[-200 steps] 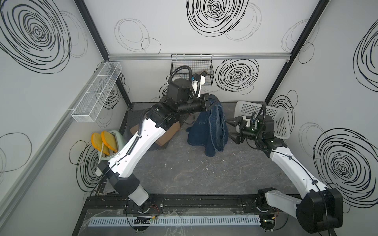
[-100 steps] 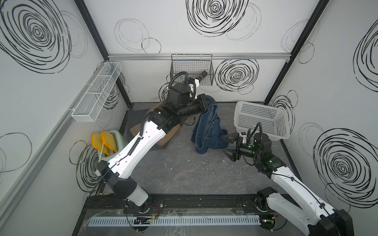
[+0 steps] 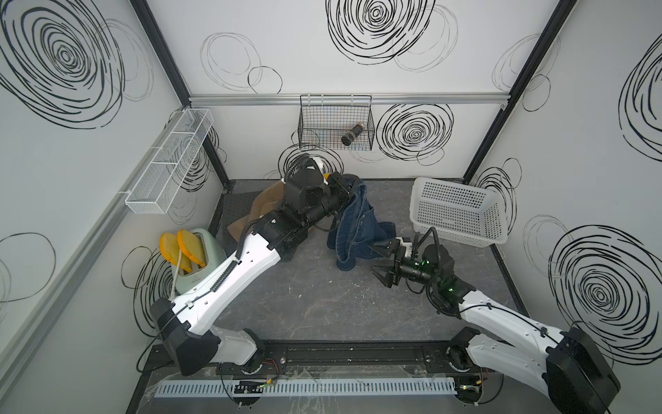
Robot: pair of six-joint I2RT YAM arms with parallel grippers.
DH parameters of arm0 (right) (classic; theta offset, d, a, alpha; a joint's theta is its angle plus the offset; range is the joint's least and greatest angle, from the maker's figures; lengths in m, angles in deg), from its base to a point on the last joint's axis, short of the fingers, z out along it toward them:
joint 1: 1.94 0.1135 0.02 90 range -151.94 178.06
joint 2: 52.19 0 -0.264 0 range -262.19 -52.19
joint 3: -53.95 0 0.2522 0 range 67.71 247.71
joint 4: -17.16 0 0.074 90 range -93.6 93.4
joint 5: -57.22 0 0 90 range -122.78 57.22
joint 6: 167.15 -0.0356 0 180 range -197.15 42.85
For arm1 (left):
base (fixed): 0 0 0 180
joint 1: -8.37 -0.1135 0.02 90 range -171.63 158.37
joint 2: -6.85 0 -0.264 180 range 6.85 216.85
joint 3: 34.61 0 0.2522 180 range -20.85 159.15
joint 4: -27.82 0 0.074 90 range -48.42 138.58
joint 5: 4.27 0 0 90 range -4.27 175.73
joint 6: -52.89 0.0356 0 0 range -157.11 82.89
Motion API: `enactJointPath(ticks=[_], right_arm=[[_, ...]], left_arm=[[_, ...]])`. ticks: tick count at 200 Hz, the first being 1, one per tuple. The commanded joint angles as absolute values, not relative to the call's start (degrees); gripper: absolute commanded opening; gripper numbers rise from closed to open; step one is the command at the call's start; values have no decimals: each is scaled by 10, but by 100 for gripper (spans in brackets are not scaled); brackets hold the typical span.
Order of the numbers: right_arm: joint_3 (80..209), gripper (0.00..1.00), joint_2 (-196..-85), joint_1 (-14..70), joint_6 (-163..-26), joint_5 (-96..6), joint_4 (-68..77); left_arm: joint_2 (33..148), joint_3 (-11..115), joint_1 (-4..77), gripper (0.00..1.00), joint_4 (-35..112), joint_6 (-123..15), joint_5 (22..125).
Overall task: Roll up the skirts
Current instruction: Flatten out the skirt at the center of the board.
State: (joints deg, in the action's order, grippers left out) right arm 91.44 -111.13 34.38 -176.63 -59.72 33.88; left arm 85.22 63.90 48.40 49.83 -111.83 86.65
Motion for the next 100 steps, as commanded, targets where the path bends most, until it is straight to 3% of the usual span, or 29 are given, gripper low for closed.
enactJointPath(ticks=[1,35,80,85,100], right_arm=[[919,98,-1139,356,-1796,-541,416],[963,98,-1223,384,-1791,-569,480],[986,100,-1289,419,-1808,-523,537],[986,94,-1296,419,-1810,-521,546],[970,62,-1313,418,-1818,-495,599]], left_arm=[[831,630,493,0,373,-1196,908],[821,602,501,0,348,-1219,919],[803,561,510,0,306,-1246,945],[803,559,510,0,304,-1247,946],[801,552,510,0,305,-1252,947]])
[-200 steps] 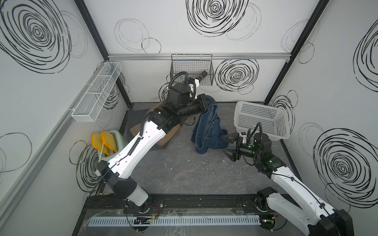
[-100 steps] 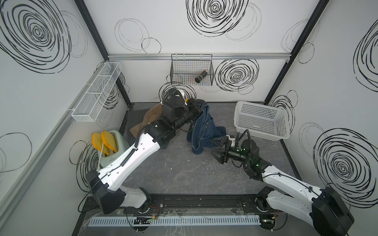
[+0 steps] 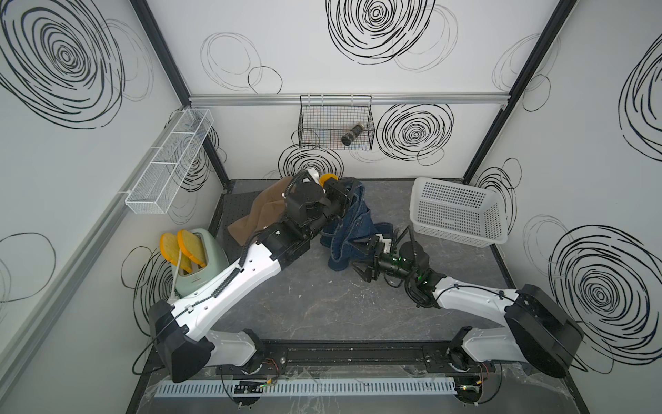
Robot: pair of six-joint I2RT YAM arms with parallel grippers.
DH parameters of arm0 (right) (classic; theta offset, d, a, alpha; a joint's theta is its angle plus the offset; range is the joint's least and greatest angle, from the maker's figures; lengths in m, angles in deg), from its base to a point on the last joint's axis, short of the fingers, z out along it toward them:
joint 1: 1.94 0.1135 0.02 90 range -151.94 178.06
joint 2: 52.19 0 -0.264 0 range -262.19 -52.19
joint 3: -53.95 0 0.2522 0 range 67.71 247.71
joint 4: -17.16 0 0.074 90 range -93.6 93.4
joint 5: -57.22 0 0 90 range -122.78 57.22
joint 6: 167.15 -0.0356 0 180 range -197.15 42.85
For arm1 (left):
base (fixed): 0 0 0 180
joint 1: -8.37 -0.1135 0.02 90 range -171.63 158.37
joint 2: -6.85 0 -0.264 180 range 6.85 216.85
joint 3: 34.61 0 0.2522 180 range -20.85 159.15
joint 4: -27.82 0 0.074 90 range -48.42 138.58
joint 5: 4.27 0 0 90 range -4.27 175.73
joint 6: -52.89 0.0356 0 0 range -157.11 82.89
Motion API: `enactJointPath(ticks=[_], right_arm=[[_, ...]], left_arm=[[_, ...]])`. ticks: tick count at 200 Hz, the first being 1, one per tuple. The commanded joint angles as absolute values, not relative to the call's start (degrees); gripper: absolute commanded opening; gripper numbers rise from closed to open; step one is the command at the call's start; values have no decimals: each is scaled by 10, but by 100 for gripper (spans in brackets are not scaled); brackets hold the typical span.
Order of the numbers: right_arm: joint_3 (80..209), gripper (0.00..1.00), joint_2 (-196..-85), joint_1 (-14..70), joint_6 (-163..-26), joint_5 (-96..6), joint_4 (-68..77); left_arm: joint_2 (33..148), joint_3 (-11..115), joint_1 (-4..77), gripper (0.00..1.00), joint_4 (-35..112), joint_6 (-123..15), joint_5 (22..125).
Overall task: Roll up the skirts
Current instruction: Flatten out the skirt at the center of the board.
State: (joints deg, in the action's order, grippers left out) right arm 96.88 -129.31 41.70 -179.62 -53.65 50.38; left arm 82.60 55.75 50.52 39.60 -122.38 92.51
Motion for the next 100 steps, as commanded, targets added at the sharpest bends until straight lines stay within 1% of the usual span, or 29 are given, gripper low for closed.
enactJointPath(ticks=[1,12,13,14,20,26,27,33,39,50,62,78,100], right_arm=[[968,60,-1314,418,-1819,-495,603],[963,38,-1326,411,-1815,-481,630],[963,35,-1328,409,-1814,-480,629],[963,35,-1328,409,-1814,-480,629],[969,26,-1334,404,-1806,-484,622],[976,17,-1339,395,-1799,-499,607],[980,13,-1341,393,-1795,-504,601],[991,5,-1347,383,-1785,-524,584],[1005,0,-1352,374,-1765,-541,560],[1031,0,-1354,359,-1732,-571,503],[1046,0,-1340,344,-1691,-580,452],[1075,0,-1313,316,-1632,-578,329],[1101,0,-1295,264,-1575,-586,290]], left_arm=[[801,551,510,0,306,-1252,946],[797,546,509,0,303,-1250,947],[797,545,508,0,304,-1250,947],[796,544,508,0,305,-1250,947],[793,540,507,0,305,-1251,948],[791,536,506,0,304,-1251,949],[790,535,505,0,304,-1251,949],[788,531,502,0,304,-1250,947],[787,531,499,0,308,-1246,944],[785,535,491,0,325,-1233,936],[785,542,475,0,350,-1214,922],[786,547,446,0,365,-1180,901],[833,609,397,0,394,-1121,834]])
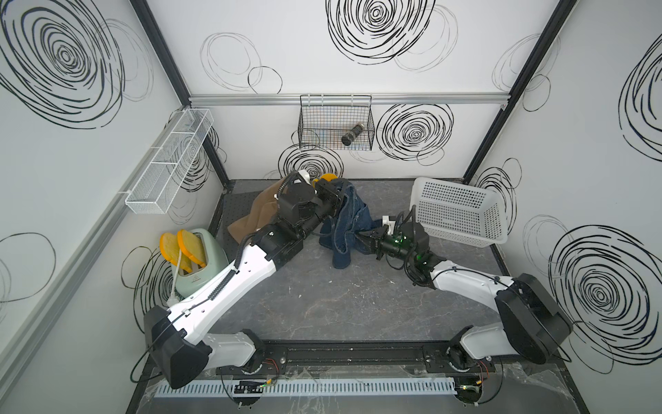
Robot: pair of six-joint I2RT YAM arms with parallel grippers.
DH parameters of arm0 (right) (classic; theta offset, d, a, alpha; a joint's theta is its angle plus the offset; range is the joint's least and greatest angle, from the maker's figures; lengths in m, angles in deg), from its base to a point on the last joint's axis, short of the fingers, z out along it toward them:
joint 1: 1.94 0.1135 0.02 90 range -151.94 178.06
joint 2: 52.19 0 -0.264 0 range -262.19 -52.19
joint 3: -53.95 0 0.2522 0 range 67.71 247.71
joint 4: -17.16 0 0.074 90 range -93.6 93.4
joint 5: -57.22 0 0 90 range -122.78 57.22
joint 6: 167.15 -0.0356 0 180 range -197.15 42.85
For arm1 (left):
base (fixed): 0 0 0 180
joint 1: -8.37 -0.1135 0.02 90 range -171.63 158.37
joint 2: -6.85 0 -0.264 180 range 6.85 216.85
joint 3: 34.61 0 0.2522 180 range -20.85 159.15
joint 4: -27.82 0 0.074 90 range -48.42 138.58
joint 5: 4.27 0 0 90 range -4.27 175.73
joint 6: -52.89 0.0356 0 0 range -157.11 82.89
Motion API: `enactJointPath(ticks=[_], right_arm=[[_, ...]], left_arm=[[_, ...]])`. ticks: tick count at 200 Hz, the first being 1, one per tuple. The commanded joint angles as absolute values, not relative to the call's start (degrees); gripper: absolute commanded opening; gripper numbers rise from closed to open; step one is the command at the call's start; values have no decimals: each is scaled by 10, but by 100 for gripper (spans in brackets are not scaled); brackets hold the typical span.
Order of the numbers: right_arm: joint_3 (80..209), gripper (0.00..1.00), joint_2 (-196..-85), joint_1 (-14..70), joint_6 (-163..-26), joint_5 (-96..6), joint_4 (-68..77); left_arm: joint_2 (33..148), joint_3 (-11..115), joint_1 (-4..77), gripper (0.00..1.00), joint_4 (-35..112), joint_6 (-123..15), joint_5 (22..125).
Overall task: Roll up the skirts
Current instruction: Flatten out the skirt at the center of the board.
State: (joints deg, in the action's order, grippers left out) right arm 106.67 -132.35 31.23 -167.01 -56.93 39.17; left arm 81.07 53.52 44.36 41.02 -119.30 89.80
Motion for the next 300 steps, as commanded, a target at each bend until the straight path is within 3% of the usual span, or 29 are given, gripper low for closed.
enactJointPath(ticks=[1,34,51,59,87,112,121,147,191,215,240,257,288,294,300], right_arm=[[1104,0,-1295,261,-1572,-588,288],[1302,0,-1341,168,-1436,-639,111],[1423,0,-1372,143,-1372,-657,21],[1465,0,-1385,137,-1349,-665,-13],[1515,0,-1384,133,-1272,-677,-120],[1451,0,-1352,146,-1195,-691,-205],[1413,0,-1329,155,-1166,-674,-235],[1297,0,-1246,186,-1105,-608,-289],[1219,0,-1171,183,-1105,-568,-353],[1165,0,-1136,175,-1107,-552,-363],[1105,71,-1122,181,-1127,-602,-327],[1106,78,-1116,180,-1129,-570,-364],[1079,81,-1076,155,-1136,-477,-372],[1070,95,-1069,150,-1148,-444,-370],[1060,98,-1062,145,-1159,-416,-364]], left_arm=[[835,614,395,0,394,-1117,830],[1008,891,345,0,472,-999,663],[1103,1070,335,0,559,-926,617],[1114,1095,333,0,577,-900,614],[1020,896,339,3,550,-843,645],[875,593,393,31,493,-820,717],[826,499,421,49,480,-813,729],[740,377,501,86,583,-733,790],[610,244,477,100,649,-789,849],[555,201,426,97,660,-831,852],[548,147,352,96,615,-871,798],[589,122,348,96,568,-898,771],[695,152,356,96,523,-895,780],[713,163,356,97,517,-892,793],[731,172,353,97,514,-896,805]])
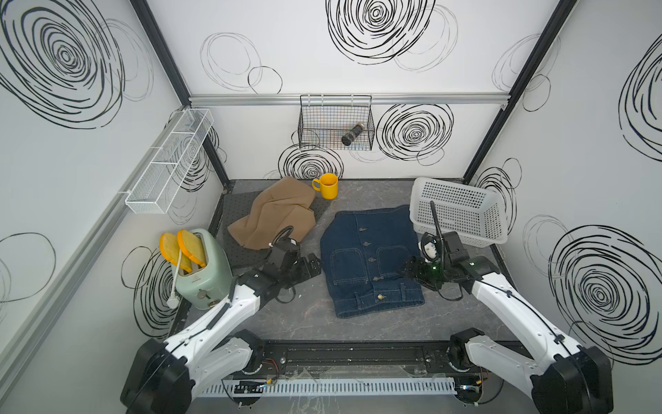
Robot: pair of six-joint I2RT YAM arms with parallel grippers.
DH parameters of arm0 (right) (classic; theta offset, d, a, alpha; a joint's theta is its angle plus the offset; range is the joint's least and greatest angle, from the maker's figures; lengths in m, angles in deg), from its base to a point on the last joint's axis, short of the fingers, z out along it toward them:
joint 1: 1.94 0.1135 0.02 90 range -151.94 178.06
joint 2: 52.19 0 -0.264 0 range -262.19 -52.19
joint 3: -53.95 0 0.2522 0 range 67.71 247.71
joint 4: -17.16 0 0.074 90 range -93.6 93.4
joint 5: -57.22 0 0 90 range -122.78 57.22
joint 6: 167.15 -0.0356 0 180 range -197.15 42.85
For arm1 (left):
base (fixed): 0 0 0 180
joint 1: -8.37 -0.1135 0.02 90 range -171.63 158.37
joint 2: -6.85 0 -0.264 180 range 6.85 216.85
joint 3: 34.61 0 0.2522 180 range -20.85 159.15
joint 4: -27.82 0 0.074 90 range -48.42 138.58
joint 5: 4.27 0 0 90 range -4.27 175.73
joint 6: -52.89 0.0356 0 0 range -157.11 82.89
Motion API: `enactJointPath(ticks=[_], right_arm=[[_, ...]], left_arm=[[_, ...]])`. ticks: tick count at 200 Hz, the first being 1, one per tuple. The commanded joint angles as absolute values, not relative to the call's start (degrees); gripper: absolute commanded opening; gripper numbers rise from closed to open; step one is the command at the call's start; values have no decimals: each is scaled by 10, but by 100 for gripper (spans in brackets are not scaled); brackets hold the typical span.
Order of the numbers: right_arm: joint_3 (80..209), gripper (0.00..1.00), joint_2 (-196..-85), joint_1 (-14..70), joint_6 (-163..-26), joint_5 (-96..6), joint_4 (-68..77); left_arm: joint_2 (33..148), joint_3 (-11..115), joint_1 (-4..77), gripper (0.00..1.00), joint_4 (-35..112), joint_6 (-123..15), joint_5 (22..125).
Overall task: Roll up the skirts
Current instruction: Flatten out the skirt at the center of the board, then adjust the skirt at the center of the board.
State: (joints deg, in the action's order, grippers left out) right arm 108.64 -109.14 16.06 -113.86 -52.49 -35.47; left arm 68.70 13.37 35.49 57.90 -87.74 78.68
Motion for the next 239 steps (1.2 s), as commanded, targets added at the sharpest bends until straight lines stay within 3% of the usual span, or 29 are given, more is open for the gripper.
enactJointPath(ticks=[1,26,79,105,121,136,151,163,172,195,224,239], right_arm=[[1059,98,-1061,145,-1161,-411,-364],[1021,98,-1046,122,-1177,-340,-321],[977,98,-1136,103,-1169,-412,-246],[971,100,-1198,96,-1173,-426,-220],[959,95,-1220,97,-1173,-460,-180],[943,88,-1219,98,-1169,-475,-150],[926,79,-1209,97,-1165,-472,-127],[913,63,-1207,96,-1157,-484,-105],[909,48,-1211,96,-1154,-486,-98],[909,21,-1227,96,-1140,-493,-94],[914,7,-1229,96,-1131,-477,-106],[913,7,-1231,96,-1136,-475,-109]], left_arm=[[734,173,352,97,513,-897,806],[837,194,325,97,451,-935,767],[1062,317,298,100,379,-926,713],[1130,354,294,95,327,-937,691],[1165,370,292,86,300,-942,679],[1174,371,293,72,256,-944,679],[1174,378,295,46,231,-933,692],[1169,391,297,18,227,-919,705],[1152,399,302,9,230,-896,729],[1088,429,345,6,286,-771,873],[1024,410,423,5,262,-596,1105],[1018,397,443,23,238,-547,1185]])
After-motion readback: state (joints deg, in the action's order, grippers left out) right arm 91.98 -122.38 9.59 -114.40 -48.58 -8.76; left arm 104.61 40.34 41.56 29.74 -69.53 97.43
